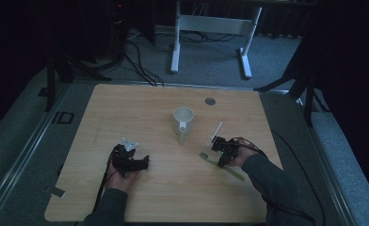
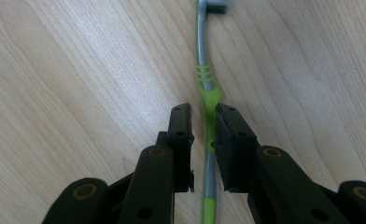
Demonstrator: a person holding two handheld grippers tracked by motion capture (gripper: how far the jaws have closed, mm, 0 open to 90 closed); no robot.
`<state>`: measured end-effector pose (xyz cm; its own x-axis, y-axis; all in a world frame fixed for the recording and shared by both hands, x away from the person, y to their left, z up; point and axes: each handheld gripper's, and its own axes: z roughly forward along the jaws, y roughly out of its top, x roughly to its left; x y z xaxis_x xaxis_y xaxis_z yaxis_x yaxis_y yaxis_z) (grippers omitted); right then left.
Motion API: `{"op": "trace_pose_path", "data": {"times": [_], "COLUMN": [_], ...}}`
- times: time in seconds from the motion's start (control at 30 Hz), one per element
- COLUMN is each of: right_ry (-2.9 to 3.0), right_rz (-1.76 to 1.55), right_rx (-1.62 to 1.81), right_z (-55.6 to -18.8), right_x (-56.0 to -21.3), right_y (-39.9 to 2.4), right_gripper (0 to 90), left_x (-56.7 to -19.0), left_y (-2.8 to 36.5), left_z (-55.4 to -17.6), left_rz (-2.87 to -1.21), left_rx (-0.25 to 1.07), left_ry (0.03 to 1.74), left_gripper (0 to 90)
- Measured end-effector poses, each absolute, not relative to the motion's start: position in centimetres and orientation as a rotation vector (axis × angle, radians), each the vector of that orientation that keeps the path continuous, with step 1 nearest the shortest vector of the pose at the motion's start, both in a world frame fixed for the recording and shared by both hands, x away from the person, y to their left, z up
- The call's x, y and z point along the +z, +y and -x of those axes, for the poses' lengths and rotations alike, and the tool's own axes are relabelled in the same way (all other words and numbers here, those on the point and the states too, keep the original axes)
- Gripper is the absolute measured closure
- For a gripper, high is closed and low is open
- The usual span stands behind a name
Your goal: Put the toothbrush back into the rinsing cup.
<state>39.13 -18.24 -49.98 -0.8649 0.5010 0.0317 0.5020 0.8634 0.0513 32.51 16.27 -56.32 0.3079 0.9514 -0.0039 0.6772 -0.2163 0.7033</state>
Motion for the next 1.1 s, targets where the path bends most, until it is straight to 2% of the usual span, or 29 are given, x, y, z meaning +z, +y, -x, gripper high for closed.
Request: {"op": "trace_pose_path", "data": {"times": [1.1], "right_ry": [-3.021], "right_rz": [0.822], "right_rx": [-0.049], "right_z": [-39.39], "right_x": [-50.88], "right_y": [-17.96], "right_gripper": [76.7], "left_x": [-56.32], "left_y": [16.27], "left_z": [-32.51], "left_rz": [-1.975], "left_rx": [0.587], "left_ry": [1.440], "left_gripper": [11.9]}}
